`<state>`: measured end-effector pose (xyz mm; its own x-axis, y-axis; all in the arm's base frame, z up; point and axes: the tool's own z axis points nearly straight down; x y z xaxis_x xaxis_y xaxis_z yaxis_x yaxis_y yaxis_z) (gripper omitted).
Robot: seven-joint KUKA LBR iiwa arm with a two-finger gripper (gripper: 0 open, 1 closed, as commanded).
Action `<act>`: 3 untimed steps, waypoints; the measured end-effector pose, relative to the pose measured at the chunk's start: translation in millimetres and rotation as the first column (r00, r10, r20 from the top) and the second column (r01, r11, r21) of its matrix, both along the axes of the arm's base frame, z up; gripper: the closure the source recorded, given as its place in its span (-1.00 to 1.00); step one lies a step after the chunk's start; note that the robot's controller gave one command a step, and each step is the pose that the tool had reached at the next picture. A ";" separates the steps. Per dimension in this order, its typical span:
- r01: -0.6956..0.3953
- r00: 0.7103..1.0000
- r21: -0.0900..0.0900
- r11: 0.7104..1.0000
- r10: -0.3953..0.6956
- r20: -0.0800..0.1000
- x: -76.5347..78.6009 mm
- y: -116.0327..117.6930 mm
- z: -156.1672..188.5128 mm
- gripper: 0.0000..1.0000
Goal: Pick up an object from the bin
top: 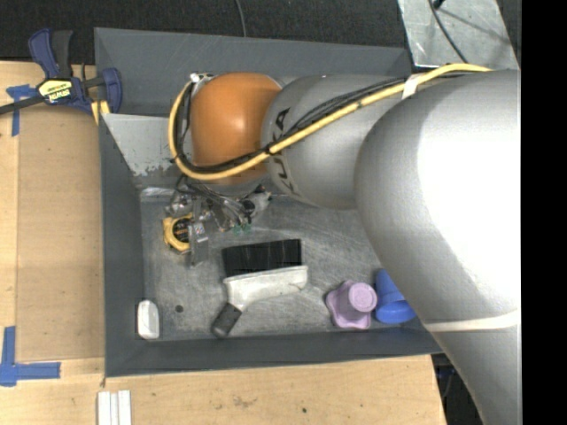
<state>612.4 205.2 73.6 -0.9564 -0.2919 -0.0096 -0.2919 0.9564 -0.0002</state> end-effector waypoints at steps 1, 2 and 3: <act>0.000 1.000 0.000 1.000 0.000 -0.001 -0.2 -0.2 1.7 1.00; 0.000 1.000 -0.001 1.000 0.000 -0.004 -0.6 -0.3 5.0 1.00; 0.000 1.000 -0.003 1.000 0.000 -0.012 -2.3 -0.8 11.4 1.00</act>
Offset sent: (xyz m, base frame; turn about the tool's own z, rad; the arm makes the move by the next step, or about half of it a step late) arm -0.0001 0.0000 0.0120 0.0000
